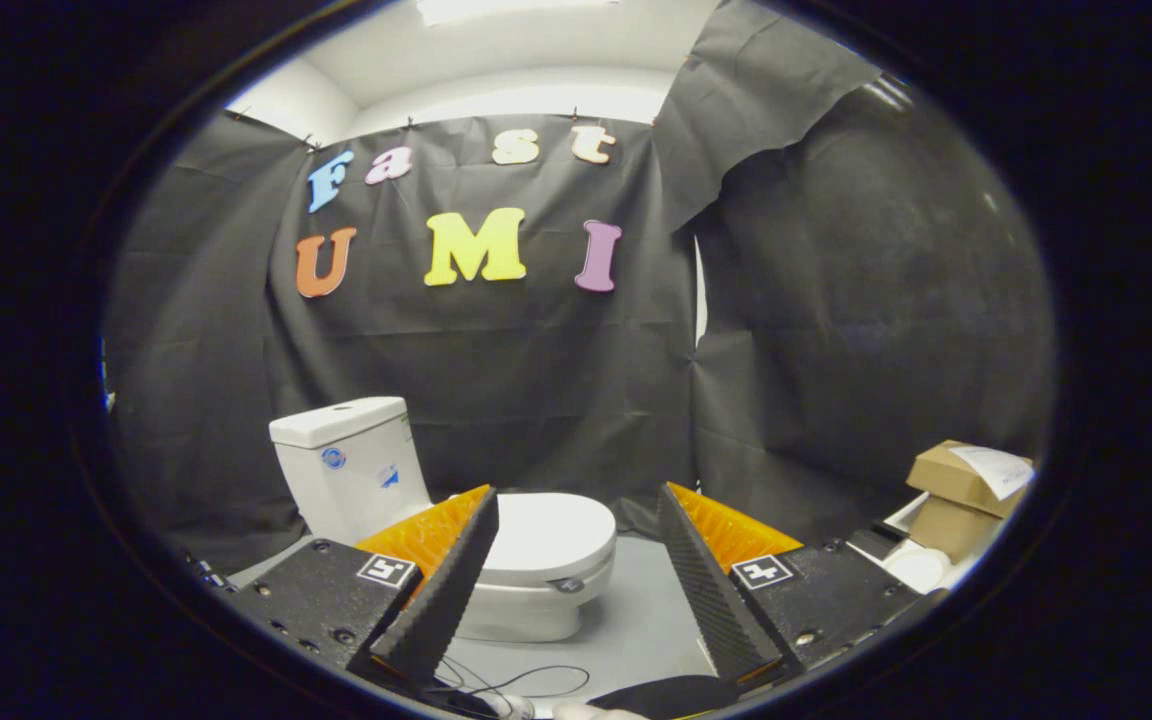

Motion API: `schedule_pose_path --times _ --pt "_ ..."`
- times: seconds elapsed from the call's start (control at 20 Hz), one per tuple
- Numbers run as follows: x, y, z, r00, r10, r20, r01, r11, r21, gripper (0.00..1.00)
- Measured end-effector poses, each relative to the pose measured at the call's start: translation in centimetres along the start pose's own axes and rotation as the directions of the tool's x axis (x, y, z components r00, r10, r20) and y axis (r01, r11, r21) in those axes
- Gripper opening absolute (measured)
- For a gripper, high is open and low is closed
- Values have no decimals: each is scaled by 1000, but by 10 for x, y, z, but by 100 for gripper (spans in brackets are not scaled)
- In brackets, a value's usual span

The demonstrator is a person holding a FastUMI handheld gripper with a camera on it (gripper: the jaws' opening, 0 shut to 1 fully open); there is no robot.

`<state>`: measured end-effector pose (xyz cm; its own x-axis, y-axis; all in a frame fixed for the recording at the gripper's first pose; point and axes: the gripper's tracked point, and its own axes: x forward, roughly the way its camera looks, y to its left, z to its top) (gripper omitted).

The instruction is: Open the toilet lid.

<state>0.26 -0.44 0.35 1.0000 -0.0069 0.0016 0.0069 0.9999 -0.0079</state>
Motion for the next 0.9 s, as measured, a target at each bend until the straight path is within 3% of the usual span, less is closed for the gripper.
schedule_pose_path --times 0.3,0.6,0.9 --pt "43 21 14 999 45 -10 -45 999 18 100" --pt "125 32 19 998 63 -6 -62 995 73 100" --pt "206 29 -25 993 98 -60 -80 966 248 100"
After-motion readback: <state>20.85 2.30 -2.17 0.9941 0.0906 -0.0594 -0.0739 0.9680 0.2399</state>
